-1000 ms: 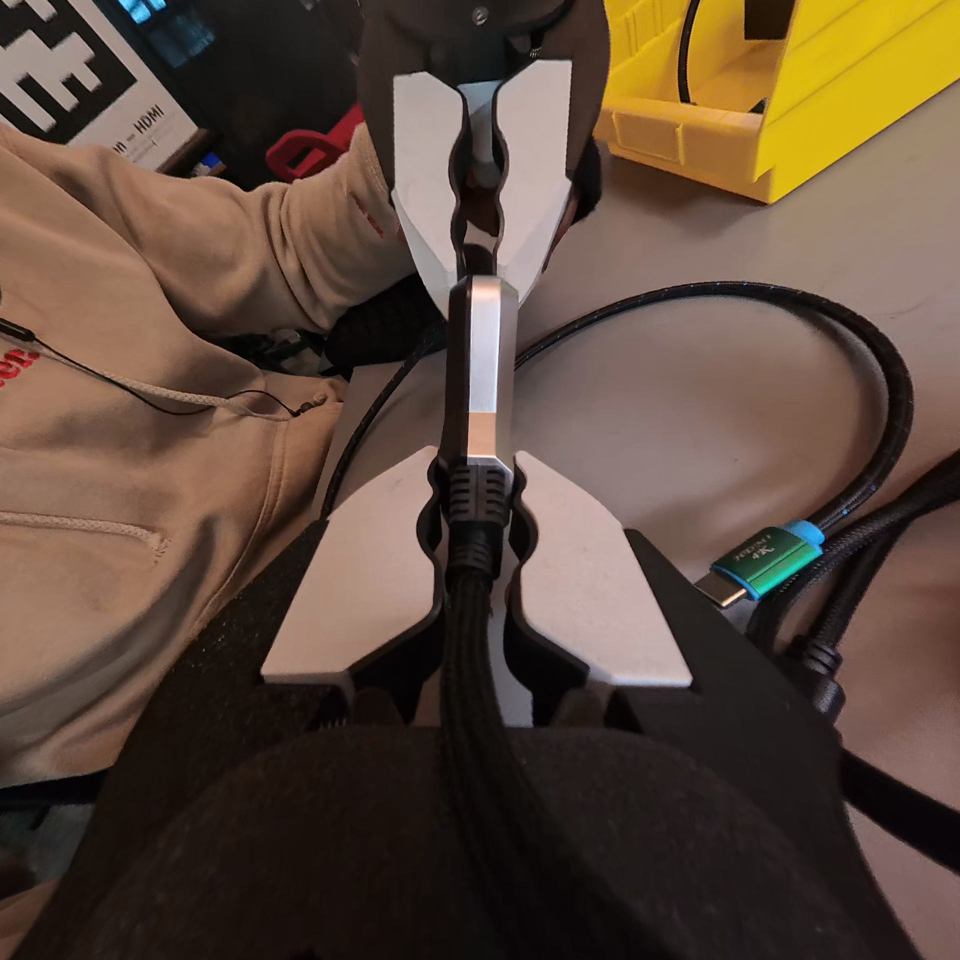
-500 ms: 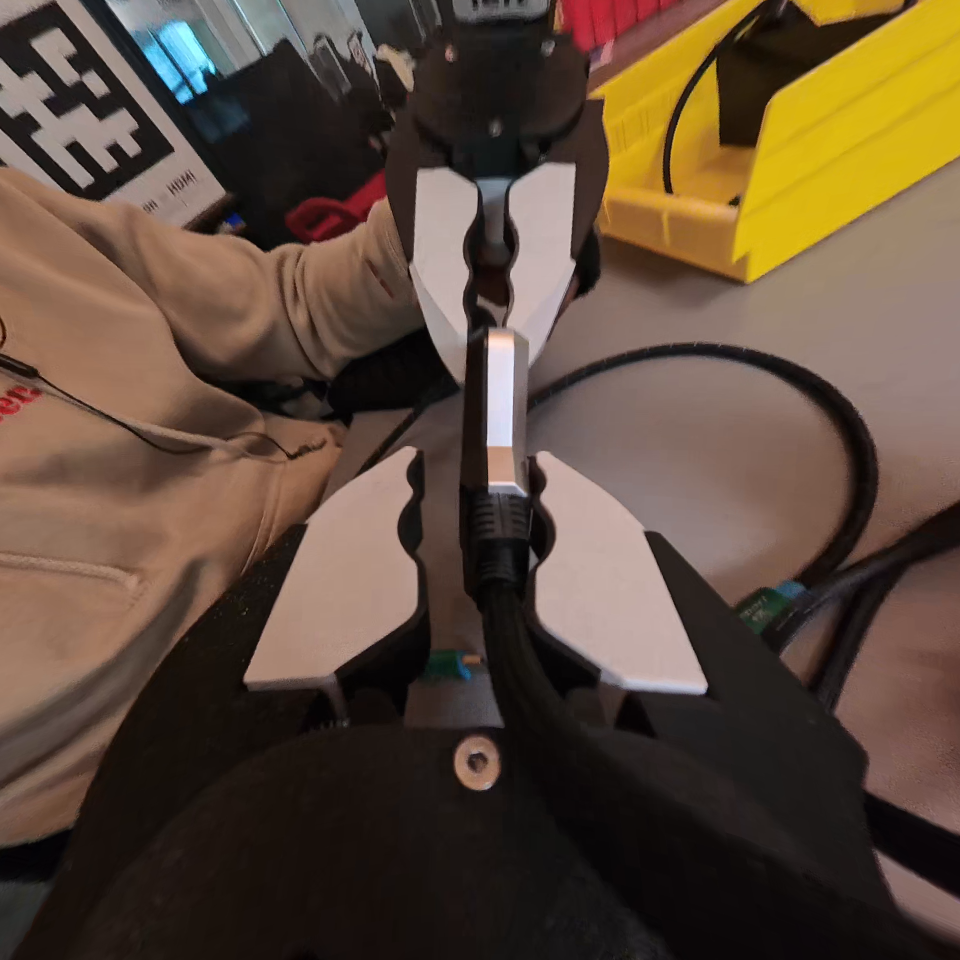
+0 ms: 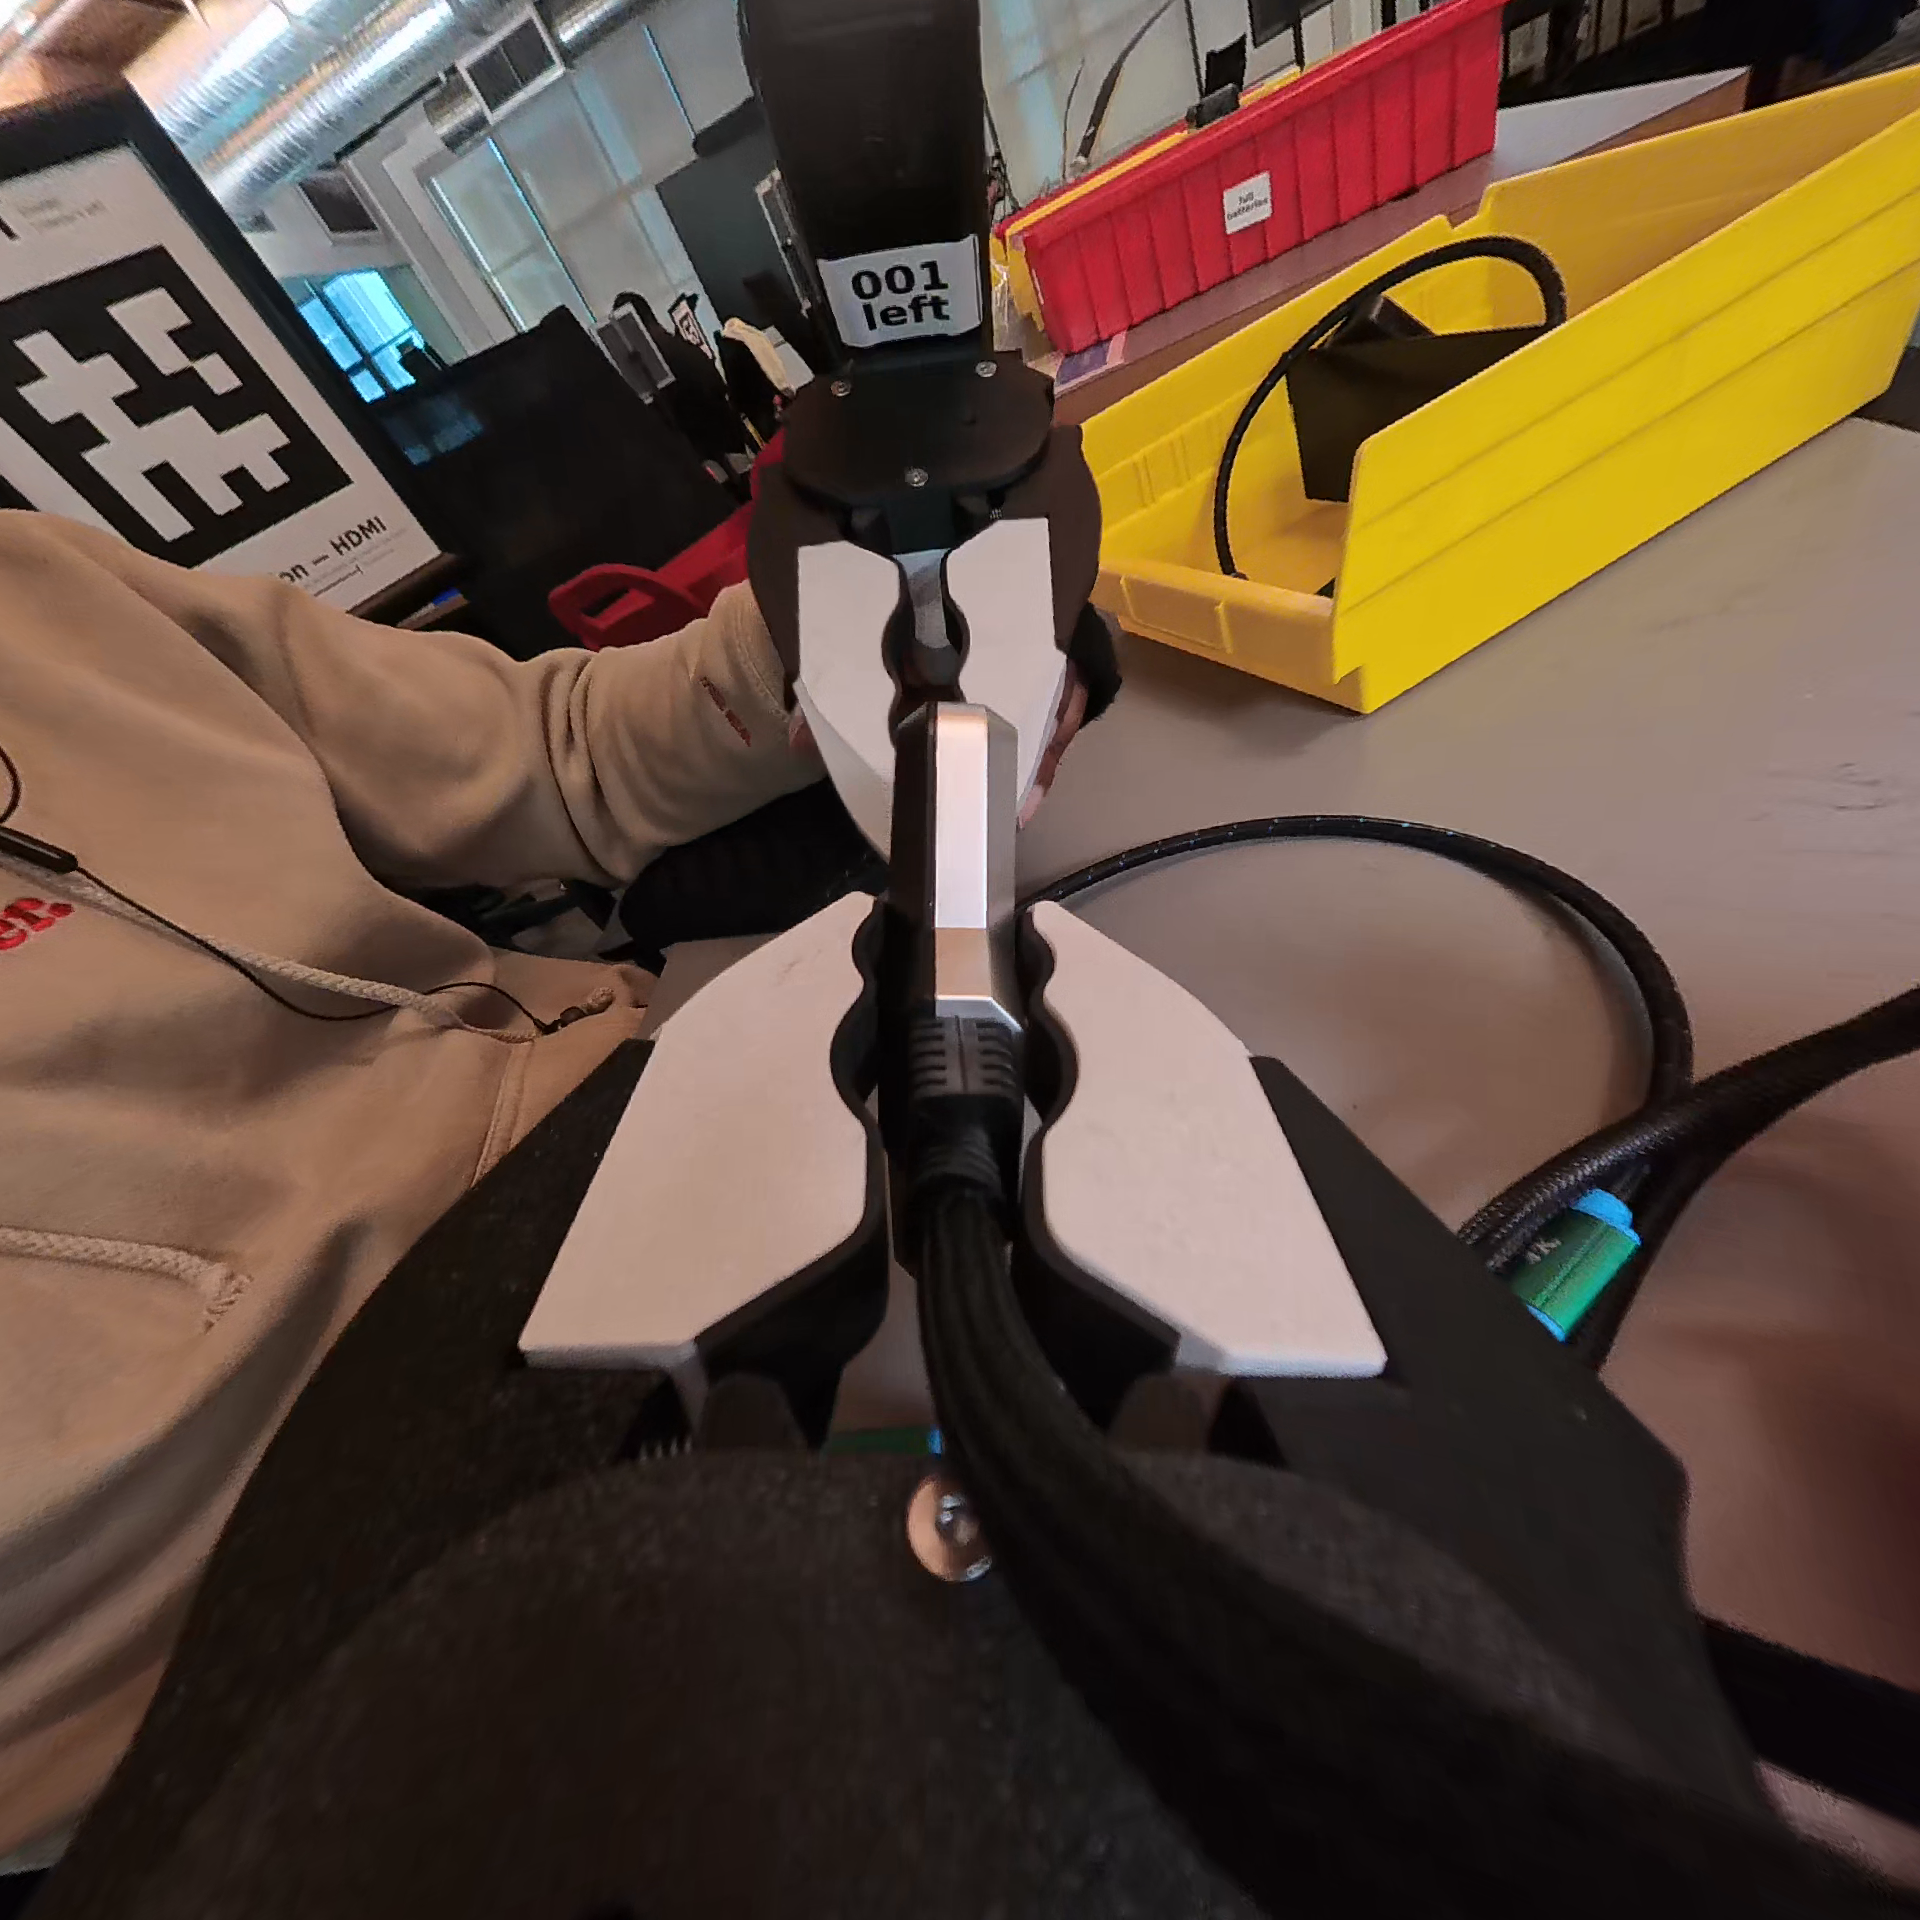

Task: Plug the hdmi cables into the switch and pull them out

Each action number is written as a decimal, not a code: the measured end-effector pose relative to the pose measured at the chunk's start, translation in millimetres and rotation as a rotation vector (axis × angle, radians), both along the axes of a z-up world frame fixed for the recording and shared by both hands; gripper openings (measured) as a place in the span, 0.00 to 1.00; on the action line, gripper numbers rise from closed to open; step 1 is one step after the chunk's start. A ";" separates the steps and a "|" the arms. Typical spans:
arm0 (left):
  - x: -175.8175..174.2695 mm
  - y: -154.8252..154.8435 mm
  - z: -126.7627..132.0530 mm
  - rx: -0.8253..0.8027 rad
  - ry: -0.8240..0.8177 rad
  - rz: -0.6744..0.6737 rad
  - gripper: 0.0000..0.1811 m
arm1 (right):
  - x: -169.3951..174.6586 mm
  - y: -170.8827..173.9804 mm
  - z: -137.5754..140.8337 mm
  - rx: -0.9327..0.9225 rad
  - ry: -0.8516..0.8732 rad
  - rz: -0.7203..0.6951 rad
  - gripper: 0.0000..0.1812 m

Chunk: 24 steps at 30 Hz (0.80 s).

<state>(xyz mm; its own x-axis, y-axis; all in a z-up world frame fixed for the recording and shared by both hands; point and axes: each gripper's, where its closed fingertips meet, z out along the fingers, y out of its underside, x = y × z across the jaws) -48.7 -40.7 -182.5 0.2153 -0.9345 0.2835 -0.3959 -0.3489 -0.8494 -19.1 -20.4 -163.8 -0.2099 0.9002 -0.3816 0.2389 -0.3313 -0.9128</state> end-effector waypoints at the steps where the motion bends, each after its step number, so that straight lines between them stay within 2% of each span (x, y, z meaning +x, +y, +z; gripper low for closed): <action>1: -0.2 0.7 1.5 0.001 -0.004 0.004 0.06 | 0.5 0.2 -0.6 0.002 -0.008 -0.001 0.13; 4: 0.2 -4.0 6.4 -0.040 -0.027 -0.025 0.06 | 1.7 -5.3 1.2 0.006 -0.020 0.032 0.12; 8: 2.3 -15.0 -7.0 -0.080 0.027 -0.095 0.05 | 3.9 -15.4 -10.8 0.007 -0.091 0.098 0.12; 10: 4.0 -19.6 -3.5 -0.097 0.003 -0.126 0.05 | 5.9 -20.0 -10.3 -0.004 -0.091 0.128 0.12; 14: 5.7 -21.8 -9.6 -0.128 0.022 -0.136 0.05 | 7.5 -22.7 -16.4 0.028 -0.138 0.144 0.13; 18: 11.0 -24.7 -4.7 -0.127 -0.001 -0.144 0.05 | 12.7 -25.9 -15.2 -0.002 -0.130 0.181 0.13; 24: 11.9 -22.5 -15.5 -0.144 0.007 -0.137 0.05 | 12.3 -23.2 -24.2 -0.011 -0.159 0.183 0.13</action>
<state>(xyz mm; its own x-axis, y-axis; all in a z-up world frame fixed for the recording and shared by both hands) -36.8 -63.2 -198.0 0.0914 -0.9051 0.4152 -0.4538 -0.4090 -0.7917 -6.9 -43.6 -188.0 -0.3055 0.8482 -0.4328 0.4362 -0.2794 -0.8554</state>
